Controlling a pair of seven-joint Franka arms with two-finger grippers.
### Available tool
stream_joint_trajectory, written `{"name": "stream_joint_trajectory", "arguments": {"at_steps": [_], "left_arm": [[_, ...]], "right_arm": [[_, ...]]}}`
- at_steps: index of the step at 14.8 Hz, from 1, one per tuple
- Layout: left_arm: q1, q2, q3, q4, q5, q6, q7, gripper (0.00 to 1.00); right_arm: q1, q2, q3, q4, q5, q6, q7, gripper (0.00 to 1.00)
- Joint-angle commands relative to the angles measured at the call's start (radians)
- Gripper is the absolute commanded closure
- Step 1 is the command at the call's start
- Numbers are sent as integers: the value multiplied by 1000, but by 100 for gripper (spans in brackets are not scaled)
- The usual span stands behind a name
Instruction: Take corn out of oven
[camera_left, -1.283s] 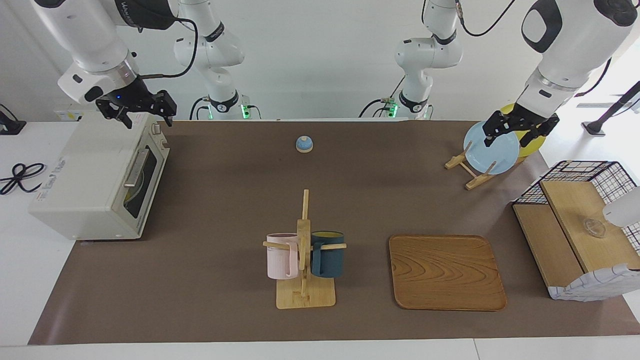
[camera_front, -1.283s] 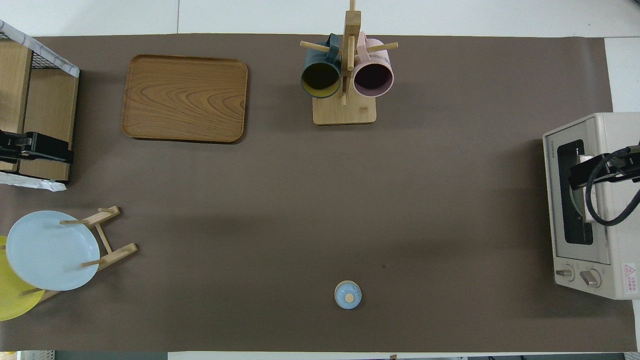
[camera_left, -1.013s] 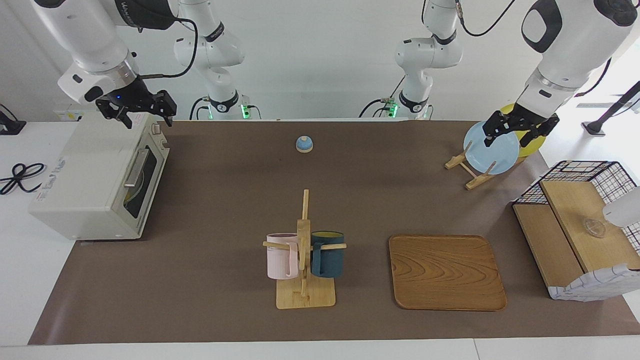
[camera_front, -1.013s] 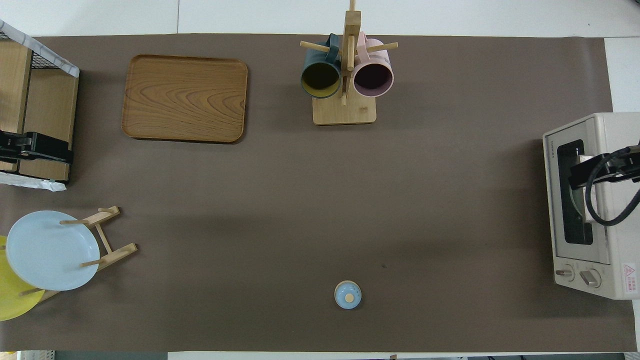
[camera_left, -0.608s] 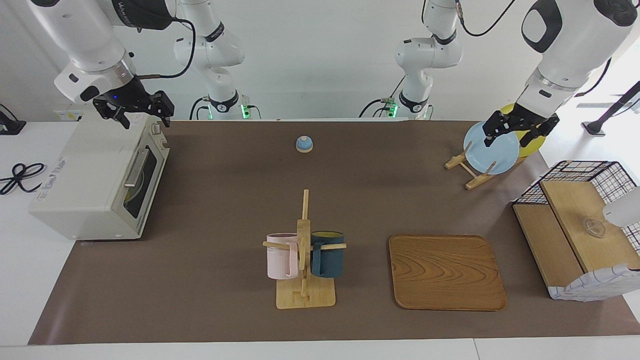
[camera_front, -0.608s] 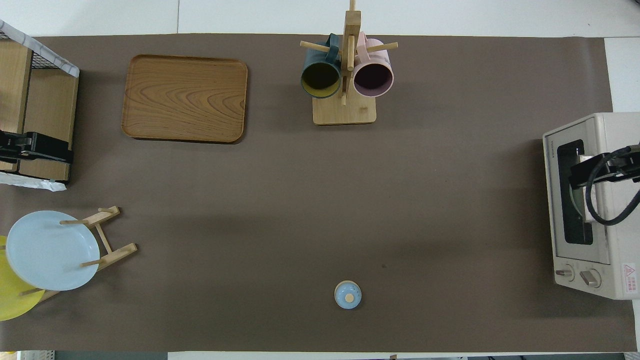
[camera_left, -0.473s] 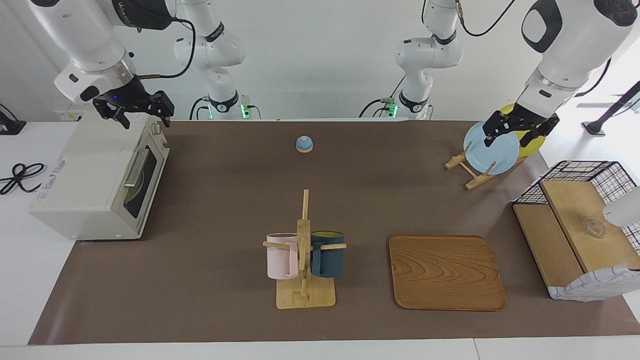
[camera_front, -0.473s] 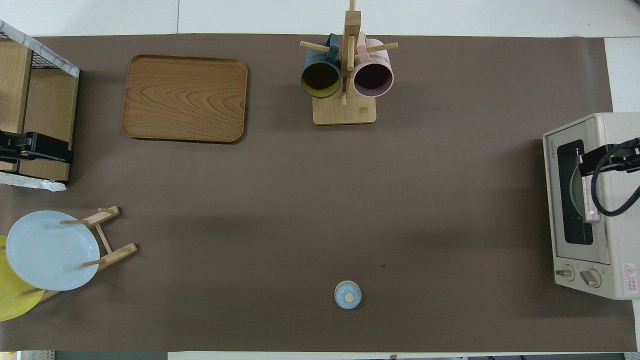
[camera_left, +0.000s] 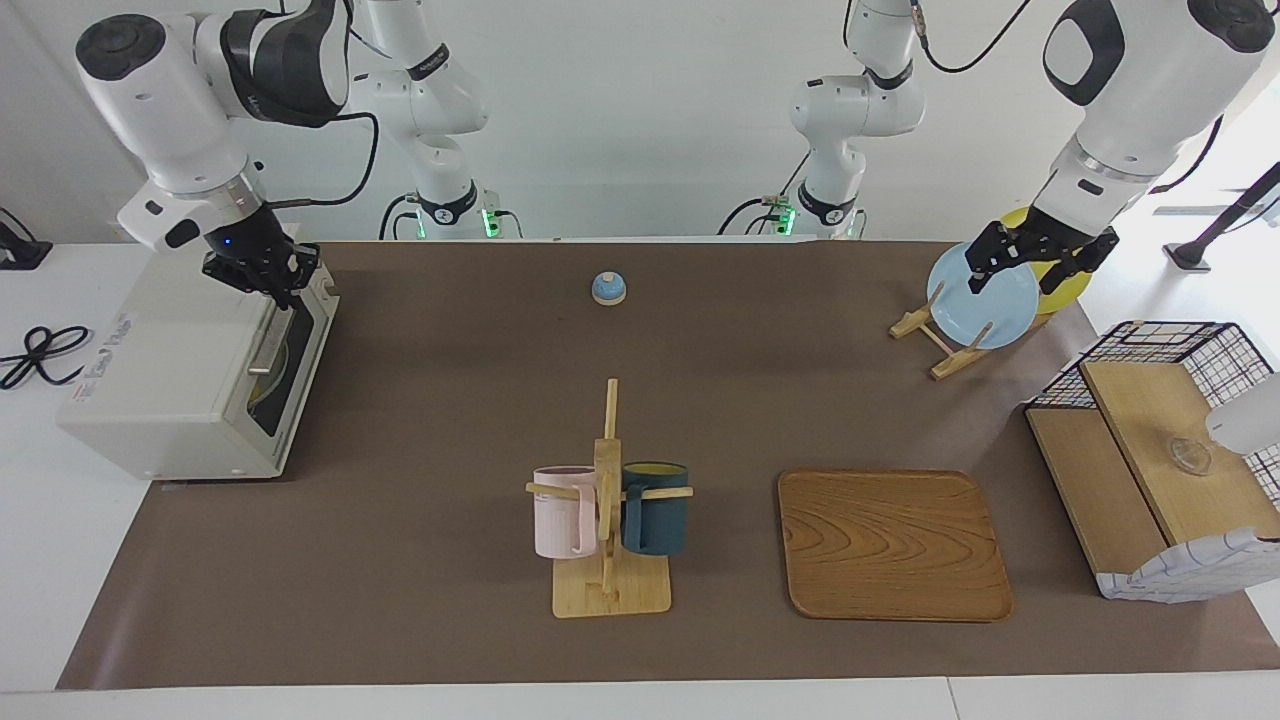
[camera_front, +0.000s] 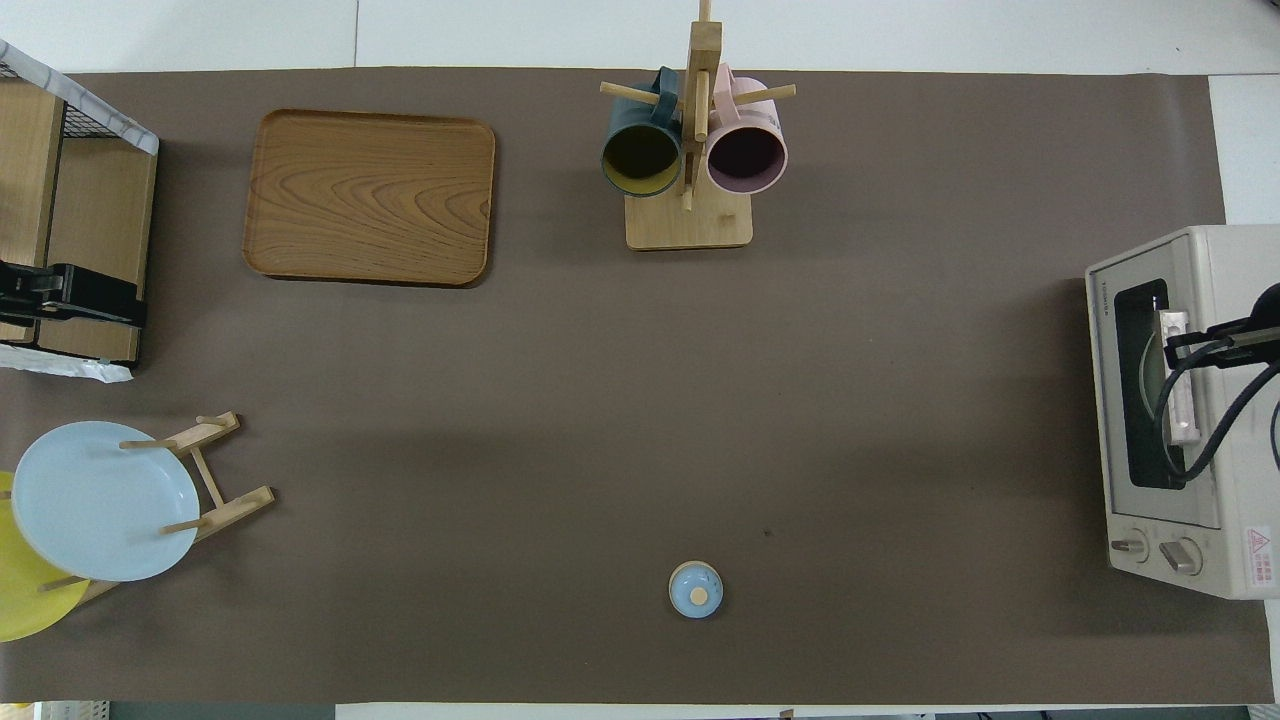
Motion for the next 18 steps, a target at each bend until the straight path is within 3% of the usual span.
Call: {"name": "stream_joint_trajectory", "arguments": {"at_steps": [1, 8, 18], "left_arm": [[2, -13, 1, -7, 10, -4, 3, 0], [2, -13, 1, -7, 10, -4, 3, 0], [2, -13, 1, -7, 10, -4, 3, 0]], "right_arm": [[-24, -37, -1, -83, 13, 75, 38, 100], [-92, 25, -1, -108, 3, 132, 33, 100], [-62, 55, 4, -142, 8, 141, 47, 100]]}}
